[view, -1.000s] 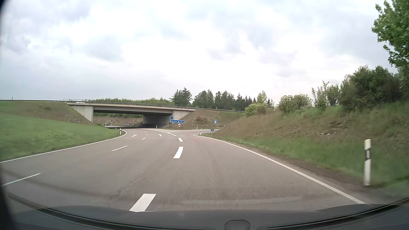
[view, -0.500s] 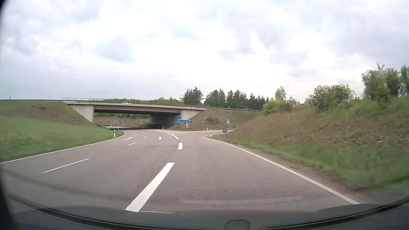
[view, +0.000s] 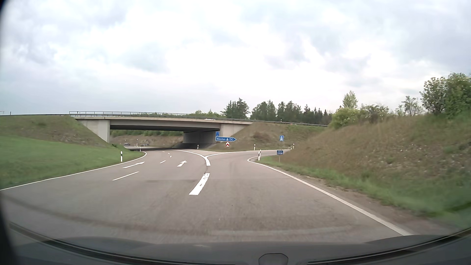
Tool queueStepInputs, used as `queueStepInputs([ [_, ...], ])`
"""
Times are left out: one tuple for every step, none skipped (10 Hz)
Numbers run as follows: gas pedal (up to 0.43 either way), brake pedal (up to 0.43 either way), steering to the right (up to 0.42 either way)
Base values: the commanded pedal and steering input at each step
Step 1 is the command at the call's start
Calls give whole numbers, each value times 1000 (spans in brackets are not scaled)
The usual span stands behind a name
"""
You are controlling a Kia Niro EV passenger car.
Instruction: Follow the waypoints while adhering to traffic rules and regulations
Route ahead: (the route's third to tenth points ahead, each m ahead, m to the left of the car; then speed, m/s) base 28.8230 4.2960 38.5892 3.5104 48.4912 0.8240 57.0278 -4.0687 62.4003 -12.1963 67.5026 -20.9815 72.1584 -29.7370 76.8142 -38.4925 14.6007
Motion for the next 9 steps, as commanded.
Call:
queueStepInputs([
  [0, 128, -36],
  [0, 140, -36],
  [0, 152, -36],
  [0, 165, -36],
  [0, 177, -36],
  [0, 177, -34],
  [0, 183, -32],
  [0, 183, -28],
  [0, 183, -26],
])
